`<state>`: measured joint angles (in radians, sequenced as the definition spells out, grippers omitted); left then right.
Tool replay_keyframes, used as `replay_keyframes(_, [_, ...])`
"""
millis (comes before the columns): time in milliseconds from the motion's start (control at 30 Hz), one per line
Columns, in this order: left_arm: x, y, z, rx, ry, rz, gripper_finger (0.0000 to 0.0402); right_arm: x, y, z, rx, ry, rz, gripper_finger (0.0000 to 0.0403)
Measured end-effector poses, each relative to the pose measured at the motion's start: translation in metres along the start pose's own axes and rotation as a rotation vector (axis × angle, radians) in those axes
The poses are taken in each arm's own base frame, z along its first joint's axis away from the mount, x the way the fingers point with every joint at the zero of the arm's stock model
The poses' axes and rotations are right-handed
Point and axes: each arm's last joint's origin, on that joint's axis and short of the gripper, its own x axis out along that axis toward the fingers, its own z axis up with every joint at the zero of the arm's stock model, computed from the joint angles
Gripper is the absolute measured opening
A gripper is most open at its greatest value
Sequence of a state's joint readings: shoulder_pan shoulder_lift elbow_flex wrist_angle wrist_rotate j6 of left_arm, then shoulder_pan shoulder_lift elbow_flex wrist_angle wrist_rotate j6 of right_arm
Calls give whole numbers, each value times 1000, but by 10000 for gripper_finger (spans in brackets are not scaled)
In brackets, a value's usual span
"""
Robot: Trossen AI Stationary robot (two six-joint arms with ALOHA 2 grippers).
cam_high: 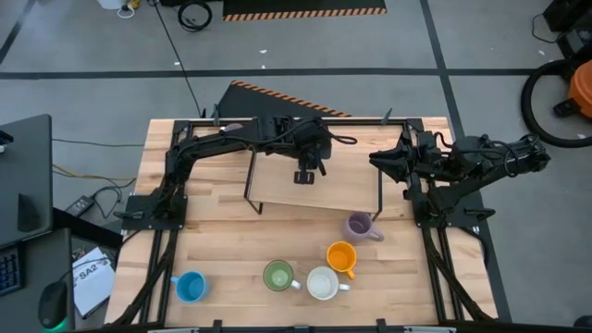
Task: Place coffee mugs
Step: Put the blue patterned mug on the shelf, then put the violet patterned mug on the shelf
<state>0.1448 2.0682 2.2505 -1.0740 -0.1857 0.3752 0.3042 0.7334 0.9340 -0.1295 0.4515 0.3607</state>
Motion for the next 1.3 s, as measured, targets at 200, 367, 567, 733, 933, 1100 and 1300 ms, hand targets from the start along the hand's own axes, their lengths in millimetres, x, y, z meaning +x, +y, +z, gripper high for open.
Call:
replay_keyframes(200, [-12,5,1,-14,-36,17,141,0,0,0,0,0,0,86])
replay_keyframes(367, [-33,11,0,-28,-63,63,141,0,0,0,3,0,1,86])
replay_keyframes(567, [-69,44,-20,-150,-49,149,141,0,0,0,4,-2,1,86])
replay_keyframes(733, [-75,66,-51,-324,70,17,141,0,0,0,5,-2,1,86])
replay_keyframes(933, [-75,72,-73,-347,230,-53,141,0,0,0,7,-2,1,86])
replay_keyframes(1100, [-85,82,-85,-380,260,-42,141,0,0,0,6,-3,0,86])
replay_keyframes(1300, [-88,102,-103,-450,302,-13,141,0,-1,1,-2,-12,-25,86])
